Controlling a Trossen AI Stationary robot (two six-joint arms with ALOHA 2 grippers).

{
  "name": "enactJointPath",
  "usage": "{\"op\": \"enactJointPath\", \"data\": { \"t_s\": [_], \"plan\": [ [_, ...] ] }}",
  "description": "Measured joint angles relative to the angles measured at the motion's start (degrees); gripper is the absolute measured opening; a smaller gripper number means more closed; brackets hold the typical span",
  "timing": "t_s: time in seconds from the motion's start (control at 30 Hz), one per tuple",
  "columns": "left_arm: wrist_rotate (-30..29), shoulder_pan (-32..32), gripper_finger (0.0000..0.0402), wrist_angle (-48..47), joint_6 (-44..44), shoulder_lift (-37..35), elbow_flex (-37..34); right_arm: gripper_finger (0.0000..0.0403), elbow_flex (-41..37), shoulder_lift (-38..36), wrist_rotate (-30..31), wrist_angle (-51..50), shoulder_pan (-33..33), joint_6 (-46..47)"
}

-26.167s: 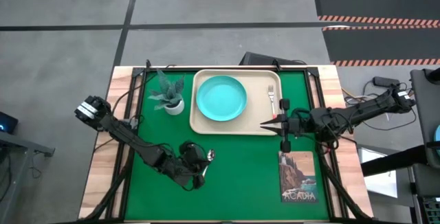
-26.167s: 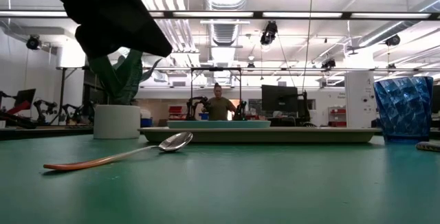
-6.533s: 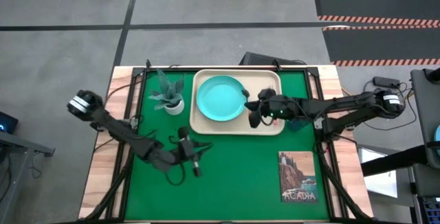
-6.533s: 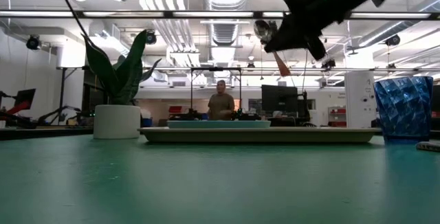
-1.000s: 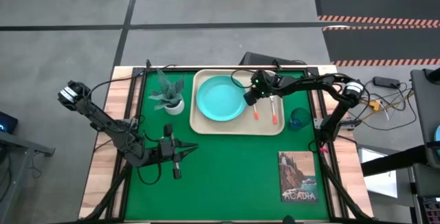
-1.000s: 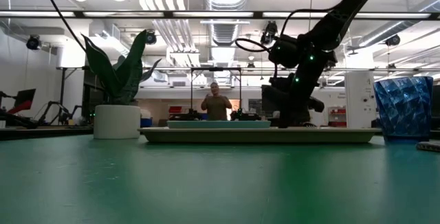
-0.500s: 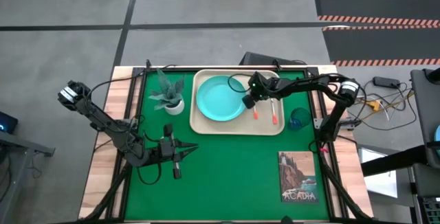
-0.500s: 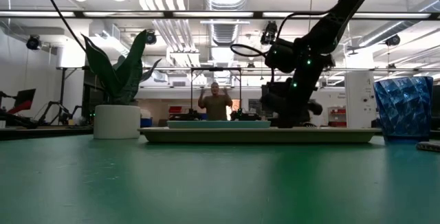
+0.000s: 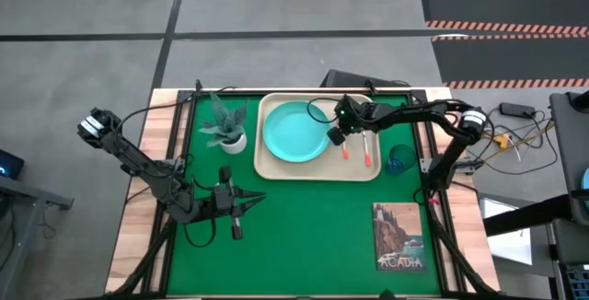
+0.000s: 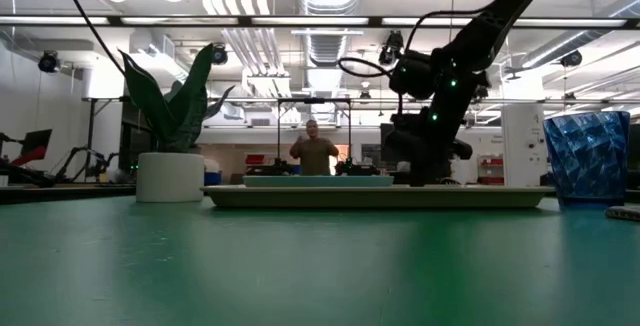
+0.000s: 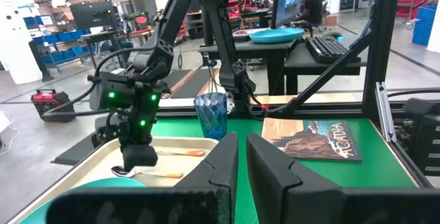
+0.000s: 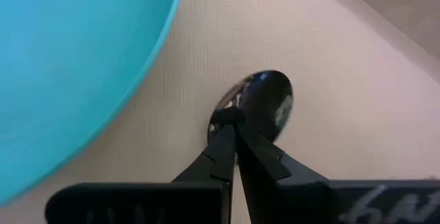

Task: Pick and place plate/cup/fork/spoon on tray
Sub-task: Put the orange spoon on the light white tray to the left of the orange fork, then adjust the orange fork on the light white tray

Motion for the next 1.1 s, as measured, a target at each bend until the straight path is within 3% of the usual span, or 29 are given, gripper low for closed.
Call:
{"op": "enactJointPath", "data": {
  "t_s": [0.4, 0.53, 0.73, 1.1],
  "plan": [
    [-0.01, 0.0, 0.0016, -0.04, 0.03, 0.0, 0.0, 0.0011, -1.02, -12.2, 1.34, -2.77, 2.44, 0.13],
    [-0.01, 0.0, 0.0016, -0.04, 0.02, 0.0, 0.0, 0.0011, -1.22, -14.31, 1.82, -7.72, 2.23, 2.65],
    [-0.01, 0.0, 0.0016, -0.07, 0.02, 0.0, 0.0, 0.0011, -1.29, -13.43, 5.7, -16.55, 1.94, 4.47],
    [-0.01, 0.39, 0.0016, -0.07, 0.51, 0.0, 0.0, 0.0011, 0.72, -5.36, 5.93, -19.6, -2.85, 4.48]
  ]
}}
